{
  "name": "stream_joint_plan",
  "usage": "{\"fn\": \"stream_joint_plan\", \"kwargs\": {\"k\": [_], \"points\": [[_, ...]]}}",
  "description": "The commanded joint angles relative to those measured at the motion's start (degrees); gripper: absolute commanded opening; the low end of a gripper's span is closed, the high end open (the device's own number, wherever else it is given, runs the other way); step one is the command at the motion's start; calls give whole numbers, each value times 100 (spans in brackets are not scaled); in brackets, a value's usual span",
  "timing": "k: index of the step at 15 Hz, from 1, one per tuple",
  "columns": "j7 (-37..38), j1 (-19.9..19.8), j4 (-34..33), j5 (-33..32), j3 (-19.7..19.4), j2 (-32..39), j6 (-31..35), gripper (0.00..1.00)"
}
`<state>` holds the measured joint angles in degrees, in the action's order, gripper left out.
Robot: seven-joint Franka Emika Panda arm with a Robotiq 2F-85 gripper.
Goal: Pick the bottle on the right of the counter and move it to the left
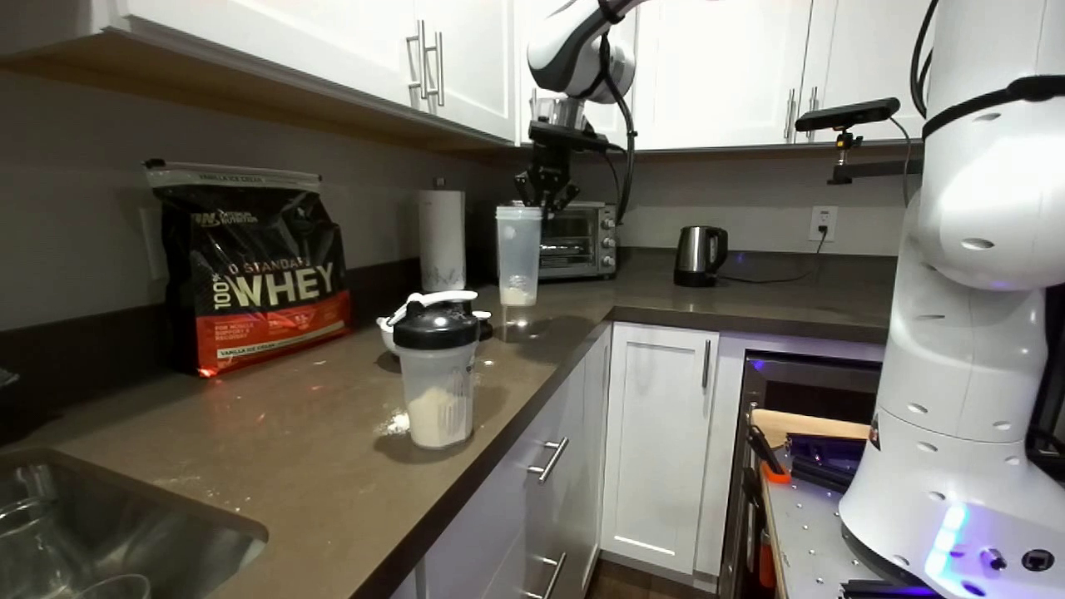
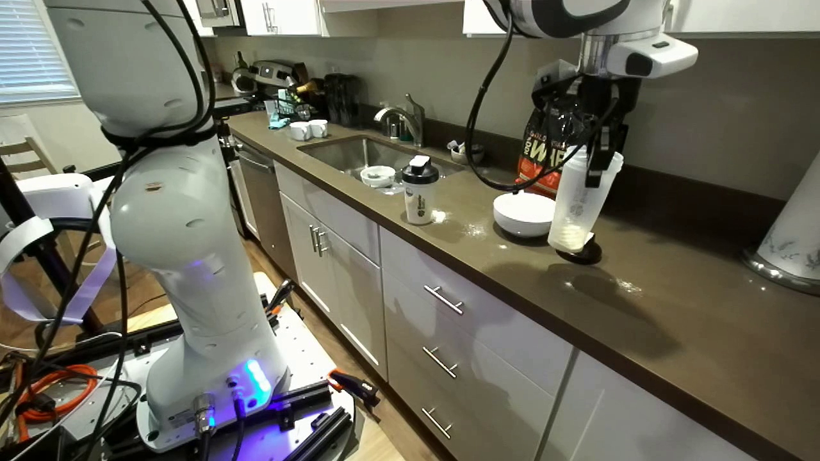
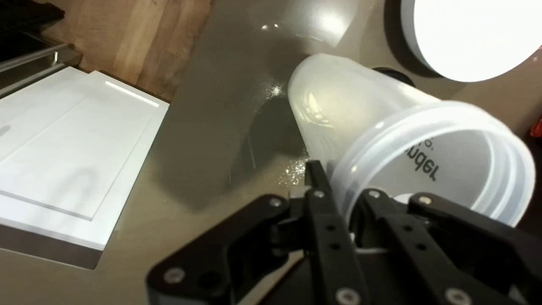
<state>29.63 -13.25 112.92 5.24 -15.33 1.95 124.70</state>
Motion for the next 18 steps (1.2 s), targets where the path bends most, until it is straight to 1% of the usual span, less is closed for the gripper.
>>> {"fn": "stream_joint_plan", "kwargs": {"k": [1,5,10,14,18], "points": [[-129,38,397,27,125,-640,104,2],[-105,105,412,168,338,-866,84,2],[-118,336,448,246,629,-1003,64,2],[-160,524,421,273,839,-1009,51,2],[-220,662,355,339,959,-955,13,2]]}}
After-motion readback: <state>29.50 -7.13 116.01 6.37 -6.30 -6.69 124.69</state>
